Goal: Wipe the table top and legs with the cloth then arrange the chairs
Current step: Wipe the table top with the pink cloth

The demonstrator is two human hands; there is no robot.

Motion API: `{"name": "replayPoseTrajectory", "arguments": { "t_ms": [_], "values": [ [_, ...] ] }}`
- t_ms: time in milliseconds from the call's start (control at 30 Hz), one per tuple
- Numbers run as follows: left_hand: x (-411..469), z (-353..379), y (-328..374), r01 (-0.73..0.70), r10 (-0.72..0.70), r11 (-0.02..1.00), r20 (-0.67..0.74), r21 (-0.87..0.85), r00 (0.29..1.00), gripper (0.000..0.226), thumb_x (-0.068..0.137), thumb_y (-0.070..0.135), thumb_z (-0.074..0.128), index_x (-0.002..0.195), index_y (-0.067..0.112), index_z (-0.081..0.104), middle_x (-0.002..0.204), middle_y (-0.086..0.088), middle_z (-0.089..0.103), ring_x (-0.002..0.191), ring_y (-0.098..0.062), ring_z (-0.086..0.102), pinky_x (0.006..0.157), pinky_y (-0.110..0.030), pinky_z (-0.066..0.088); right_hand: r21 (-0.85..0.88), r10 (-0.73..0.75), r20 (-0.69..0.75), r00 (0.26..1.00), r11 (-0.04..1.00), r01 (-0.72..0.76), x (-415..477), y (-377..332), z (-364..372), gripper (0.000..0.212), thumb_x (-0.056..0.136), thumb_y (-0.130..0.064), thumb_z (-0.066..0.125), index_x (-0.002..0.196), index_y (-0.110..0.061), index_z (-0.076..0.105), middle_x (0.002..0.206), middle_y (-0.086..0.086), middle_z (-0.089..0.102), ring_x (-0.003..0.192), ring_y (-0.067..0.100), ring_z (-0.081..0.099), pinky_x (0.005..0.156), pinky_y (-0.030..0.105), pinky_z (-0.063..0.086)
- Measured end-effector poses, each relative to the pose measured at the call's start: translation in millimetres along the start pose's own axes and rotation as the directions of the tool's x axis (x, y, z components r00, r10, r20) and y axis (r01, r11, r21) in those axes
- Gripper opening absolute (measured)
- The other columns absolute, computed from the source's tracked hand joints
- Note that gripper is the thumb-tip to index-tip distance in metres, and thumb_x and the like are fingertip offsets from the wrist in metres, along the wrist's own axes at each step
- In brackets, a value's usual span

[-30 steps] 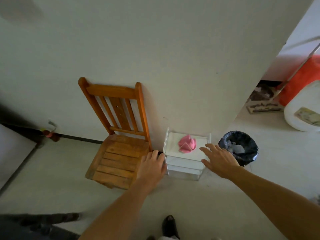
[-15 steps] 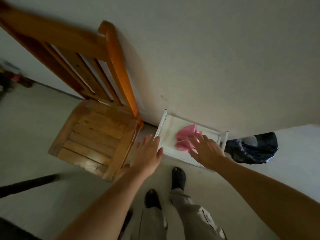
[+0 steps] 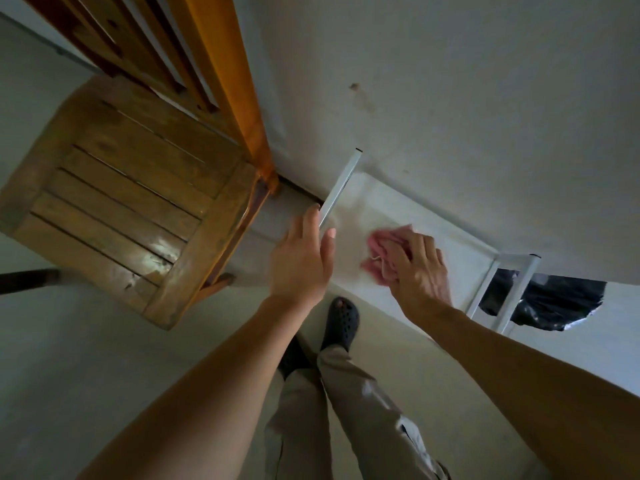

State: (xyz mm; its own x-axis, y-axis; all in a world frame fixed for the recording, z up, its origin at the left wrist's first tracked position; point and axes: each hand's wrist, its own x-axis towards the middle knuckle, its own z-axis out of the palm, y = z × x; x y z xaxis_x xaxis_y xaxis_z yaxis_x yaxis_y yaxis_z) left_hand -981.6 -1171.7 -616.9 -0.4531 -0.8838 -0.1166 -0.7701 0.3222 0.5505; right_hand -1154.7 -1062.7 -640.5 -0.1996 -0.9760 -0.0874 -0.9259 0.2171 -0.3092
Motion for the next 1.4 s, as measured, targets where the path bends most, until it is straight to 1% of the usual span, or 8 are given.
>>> {"name": "replayPoseTrajectory", "arguments": {
  "t_ms": [100, 267, 500, 600, 767, 900, 1100, 1400],
  "values": [
    [-4.8, -13.9, 8.2, 0.081, -0.081, 0.997, 0.141, 0.005, 0.987, 0.042, 0.099, 0.033, 0.041, 0.134, 0.011, 0.038, 0.118, -0.013, 0.054, 0.096, -0.033, 0.060, 0.072, -0.041, 0.049, 0.043, 0.005, 0.131, 0.991, 0.999, -0.010, 6.5, -10.8, -20.7, 0.037, 0.085, -0.038, 0.070, 0.118, -0.020, 0.064, 0.102, 0.006, 0.059, 0.091, 0.026, 0.058, 0.061, 0.042, 0.058],
    [-38.1, -75.6, 14.6, 0.069, -0.079, 0.995, 0.138, 0.078, 0.987, 0.040, 0.097, 0.032, 0.048, 0.131, 0.011, 0.045, 0.110, -0.014, 0.056, 0.093, -0.034, 0.060, 0.071, -0.042, 0.048, 0.144, 0.112, 0.270, 0.956, 0.977, -0.155, 9.1, -41.4, -79.5, 0.035, 0.096, -0.023, 0.058, 0.130, -0.019, 0.059, 0.114, 0.013, 0.060, 0.087, 0.035, 0.065, 0.075, 0.041, 0.054],
    [-121.1, -213.3, 17.5, 0.168, -0.163, 0.979, -0.054, 0.113, 0.985, 0.041, 0.097, 0.035, 0.045, 0.127, 0.008, 0.053, 0.108, -0.012, 0.060, 0.090, -0.030, 0.062, 0.068, -0.038, 0.051, 0.203, -0.072, 0.311, 0.948, 0.979, 0.008, 3.1, -126.7, -160.7, 0.031, 0.096, -0.015, 0.053, 0.124, -0.026, 0.060, 0.114, 0.003, 0.067, 0.084, 0.030, 0.068, 0.072, 0.043, 0.058],
    [-165.9, -267.2, 14.1, 0.245, -0.227, 0.963, -0.152, 0.112, 0.962, 0.045, 0.098, 0.039, 0.037, 0.126, 0.008, 0.054, 0.109, -0.010, 0.060, 0.092, -0.026, 0.062, 0.071, -0.035, 0.050, 0.240, -0.116, 0.334, 0.935, 0.970, 0.035, 1.2, -187.6, -193.0, 0.018, 0.098, -0.040, 0.050, 0.107, -0.029, 0.062, 0.100, -0.004, 0.069, 0.086, 0.025, 0.066, 0.079, 0.038, 0.053],
    [-256.4, -336.4, 1.7, 0.409, -0.364, 0.909, -0.322, 0.084, 0.874, 0.037, 0.099, 0.037, 0.039, 0.127, 0.015, 0.051, 0.116, -0.003, 0.056, 0.100, -0.018, 0.057, 0.080, -0.031, 0.049, 0.394, -0.314, 0.381, 0.869, 0.906, 0.155, -17.0, -294.8, -226.4, 0.050, 0.089, -0.075, 0.032, 0.090, -0.035, 0.063, 0.086, -0.013, 0.064, 0.084, 0.012, 0.062, 0.080, 0.036, 0.051],
    [-343.6, -379.2, -10.4, 0.553, -0.476, 0.830, -0.424, 0.072, 0.771, 0.035, 0.100, 0.036, 0.039, 0.127, 0.016, 0.051, 0.119, 0.000, 0.052, 0.098, -0.015, 0.055, 0.083, -0.031, 0.049, 0.386, -0.419, 0.358, 0.834, 0.880, 0.276, -36.5, -381.1, -238.5, 0.066, 0.098, -0.064, 0.021, 0.089, -0.019, 0.068, 0.089, 0.006, 0.066, 0.082, 0.021, 0.063, 0.077, 0.033, 0.048],
    [-472.2, -403.6, -21.5, 0.755, -0.650, 0.655, -0.522, -0.016, 0.553, 0.030, 0.100, 0.038, 0.040, 0.118, 0.020, 0.055, 0.115, 0.002, 0.053, 0.094, -0.010, 0.053, 0.083, -0.027, 0.049, 0.400, -0.728, 0.311, 0.611, 0.683, 0.611, -73.5, -494.2, -228.9, 0.019, 0.096, -0.036, 0.051, 0.097, -0.025, 0.068, 0.095, -0.001, 0.062, 0.089, 0.019, 0.060, 0.071, 0.031, 0.045],
    [-551.3, -340.3, -25.3, 0.912, -0.915, 0.245, -0.389, -0.329, 0.105, 0.035, 0.099, 0.041, 0.040, 0.129, 0.024, 0.049, 0.126, 0.004, 0.049, 0.110, -0.010, 0.049, 0.095, -0.026, 0.041, 0.418, -0.895, 0.435, 0.099, 0.298, 0.858, -141.2, -605.5, -174.1, 0.046, 0.097, -0.037, 0.055, 0.140, -0.026, 0.042, 0.122, -0.003, 0.047, 0.099, 0.010, 0.052, 0.086, 0.026, 0.050]
  ]
}}
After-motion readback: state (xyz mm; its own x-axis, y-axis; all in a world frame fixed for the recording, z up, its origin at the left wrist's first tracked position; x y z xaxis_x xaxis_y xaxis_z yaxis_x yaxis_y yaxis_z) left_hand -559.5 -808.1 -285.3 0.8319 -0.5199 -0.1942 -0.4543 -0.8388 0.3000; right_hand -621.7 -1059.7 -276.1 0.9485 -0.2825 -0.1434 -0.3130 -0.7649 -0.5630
